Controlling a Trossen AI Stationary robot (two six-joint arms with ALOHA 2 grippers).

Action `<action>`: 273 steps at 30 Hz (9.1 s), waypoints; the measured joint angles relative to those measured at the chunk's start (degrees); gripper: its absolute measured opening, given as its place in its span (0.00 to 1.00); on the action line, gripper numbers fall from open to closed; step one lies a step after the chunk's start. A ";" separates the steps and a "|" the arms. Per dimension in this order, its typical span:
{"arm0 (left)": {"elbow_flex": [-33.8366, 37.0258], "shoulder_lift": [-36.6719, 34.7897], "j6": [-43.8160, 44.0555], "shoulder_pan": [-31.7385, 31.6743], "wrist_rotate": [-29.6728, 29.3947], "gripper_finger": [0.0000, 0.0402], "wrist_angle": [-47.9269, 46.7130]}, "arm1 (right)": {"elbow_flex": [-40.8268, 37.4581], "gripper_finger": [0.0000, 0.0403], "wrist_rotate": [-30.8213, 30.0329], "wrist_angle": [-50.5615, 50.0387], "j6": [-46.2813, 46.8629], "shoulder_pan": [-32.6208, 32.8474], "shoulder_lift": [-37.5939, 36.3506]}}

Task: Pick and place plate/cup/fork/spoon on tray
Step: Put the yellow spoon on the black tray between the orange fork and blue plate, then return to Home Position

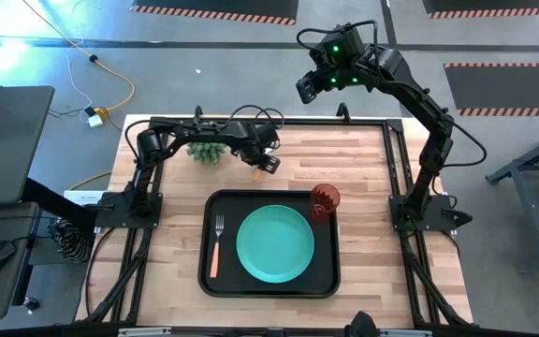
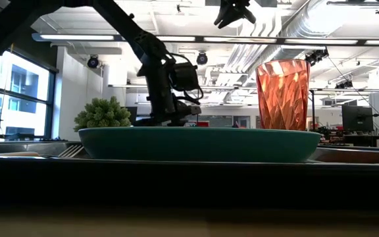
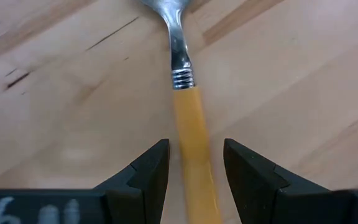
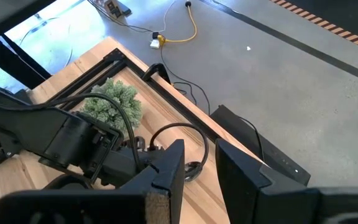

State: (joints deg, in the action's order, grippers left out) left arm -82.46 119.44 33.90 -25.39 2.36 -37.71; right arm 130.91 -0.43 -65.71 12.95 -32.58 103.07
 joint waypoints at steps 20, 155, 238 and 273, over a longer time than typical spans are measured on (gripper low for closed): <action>-0.60 3.63 -3.42 2.45 -10.70 0.36 -2.45 | 0.00 0.21 0.00 0.05 -0.16 0.55 0.00; 17.24 -16.98 86.04 53.09 -13.25 0.12 -9.04 | -0.07 0.21 2.14 -12.07 2.61 0.50 0.02; 16.38 -11.82 83.92 55.98 -10.10 0.30 -4.66 | -0.07 0.21 2.14 -11.65 3.10 2.01 0.02; 16.42 -37.23 55.26 56.12 -28.13 0.30 -4.86 | -0.09 0.21 2.56 -15.57 0.35 6.76 0.02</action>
State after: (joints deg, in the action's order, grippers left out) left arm -66.04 82.20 89.16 30.73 -25.77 -42.56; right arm 130.82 2.13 -81.28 13.30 -25.81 103.09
